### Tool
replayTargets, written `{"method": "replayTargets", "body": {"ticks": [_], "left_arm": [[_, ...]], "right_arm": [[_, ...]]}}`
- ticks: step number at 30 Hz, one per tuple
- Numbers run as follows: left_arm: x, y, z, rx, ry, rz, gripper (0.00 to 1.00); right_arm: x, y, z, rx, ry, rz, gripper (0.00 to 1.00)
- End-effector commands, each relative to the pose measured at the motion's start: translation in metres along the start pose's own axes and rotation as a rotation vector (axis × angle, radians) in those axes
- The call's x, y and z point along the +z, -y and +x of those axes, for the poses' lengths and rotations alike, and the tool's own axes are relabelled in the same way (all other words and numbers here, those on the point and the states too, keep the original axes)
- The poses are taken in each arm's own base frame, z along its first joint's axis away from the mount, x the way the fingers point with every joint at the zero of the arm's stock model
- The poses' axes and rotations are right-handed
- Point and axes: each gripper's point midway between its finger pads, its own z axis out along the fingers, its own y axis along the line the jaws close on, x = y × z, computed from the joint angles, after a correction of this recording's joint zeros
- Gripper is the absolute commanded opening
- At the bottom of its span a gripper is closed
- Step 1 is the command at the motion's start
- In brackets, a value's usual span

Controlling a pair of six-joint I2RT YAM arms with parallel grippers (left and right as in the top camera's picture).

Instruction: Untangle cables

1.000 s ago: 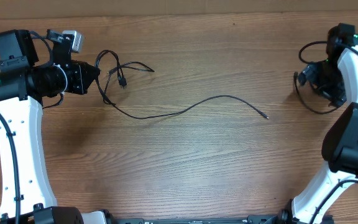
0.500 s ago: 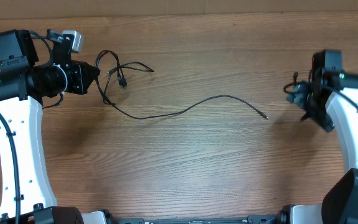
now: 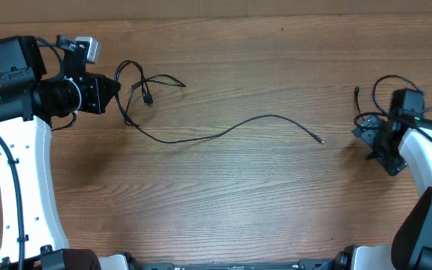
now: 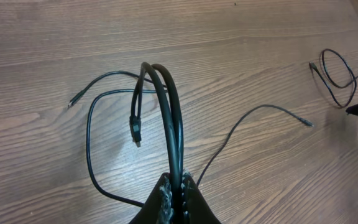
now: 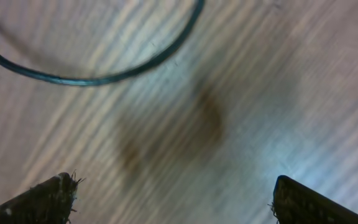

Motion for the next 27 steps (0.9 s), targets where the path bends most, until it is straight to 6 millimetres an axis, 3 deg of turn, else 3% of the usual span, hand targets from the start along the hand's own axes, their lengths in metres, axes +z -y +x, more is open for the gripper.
{"method": "replayTargets", "body": {"ticks": [1, 9, 13, 16, 21, 27], "left_arm": [[0.001, 0.003, -0.002, 0.007, 0.005, 0.008, 0.04], [0.001, 0.002, -0.005, 0.017, 0.019, 0.005, 0.04], [0.001, 0.002, -0.005, 0.017, 0.019, 0.005, 0.05], [0.001, 0.002, -0.005, 0.017, 0.019, 0.005, 0.04], [0.001, 0.002, -0.005, 0.017, 0.018, 0.004, 0.04], [0.001, 0.002, -0.005, 0.016, 0.016, 0.004, 0.05]], "right_arm": [[0.016, 0.000, 0.007, -0.015, -0.083, -0.055, 1.00], [0.054, -0.002, 0.009, -0.089, -0.126, -0.059, 1.00], [0.073, -0.011, -0.003, -0.130, -0.081, -0.086, 1.00], [0.082, -0.022, -0.023, -0.163, 0.000, -0.122, 1.00], [0.098, -0.022, -0.067, -0.141, 0.119, -0.114, 1.00], [0.142, 0.003, -0.106, -0.059, 0.140, -0.086, 1.00]]}}
